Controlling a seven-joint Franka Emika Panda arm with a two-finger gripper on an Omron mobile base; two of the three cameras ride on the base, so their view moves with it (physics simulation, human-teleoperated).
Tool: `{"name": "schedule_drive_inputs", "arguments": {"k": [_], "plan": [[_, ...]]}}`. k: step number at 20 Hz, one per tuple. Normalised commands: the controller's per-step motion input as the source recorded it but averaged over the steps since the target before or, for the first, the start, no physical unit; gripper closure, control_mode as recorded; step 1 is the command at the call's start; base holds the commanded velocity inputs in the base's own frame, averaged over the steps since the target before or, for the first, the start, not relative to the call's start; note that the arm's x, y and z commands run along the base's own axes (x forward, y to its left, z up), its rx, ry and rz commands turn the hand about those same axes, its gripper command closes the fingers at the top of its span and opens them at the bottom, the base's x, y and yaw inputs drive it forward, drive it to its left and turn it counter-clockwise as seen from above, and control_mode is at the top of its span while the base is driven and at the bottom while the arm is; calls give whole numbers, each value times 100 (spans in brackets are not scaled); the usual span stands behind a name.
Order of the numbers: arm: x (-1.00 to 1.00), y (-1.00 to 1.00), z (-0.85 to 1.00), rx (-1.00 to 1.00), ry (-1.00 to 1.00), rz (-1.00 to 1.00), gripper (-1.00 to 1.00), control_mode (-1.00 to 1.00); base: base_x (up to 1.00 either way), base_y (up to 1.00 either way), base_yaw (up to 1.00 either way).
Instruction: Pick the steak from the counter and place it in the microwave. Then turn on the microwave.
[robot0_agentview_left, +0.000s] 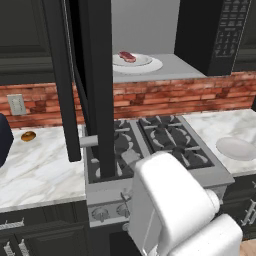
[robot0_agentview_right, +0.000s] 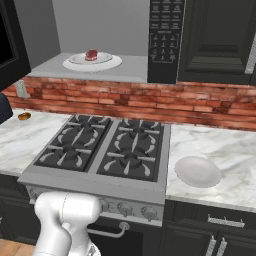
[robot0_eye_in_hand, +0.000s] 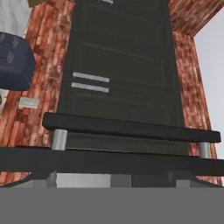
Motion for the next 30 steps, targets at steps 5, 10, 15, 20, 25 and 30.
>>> {"name": "schedule_drive_inputs", "arguments": {"k": [5, 10, 15, 20, 25, 30], "plan": [[24, 14, -13, 12, 8, 0, -100, -100, 0, 0, 0], [16, 16, -11, 10, 4, 0, -100, -100, 0, 0, 0], [12, 16, -10, 9, 3, 0, -100, -100, 0, 0, 0], [7, 10, -5, 10, 0, 0, -100, -100, 0, 0, 0], [8, 13, -9, 10, 9, 0, -100, -100, 0, 0, 0], [7, 4, -5, 9, 13, 0, -100, -100, 0, 0, 0]]}}
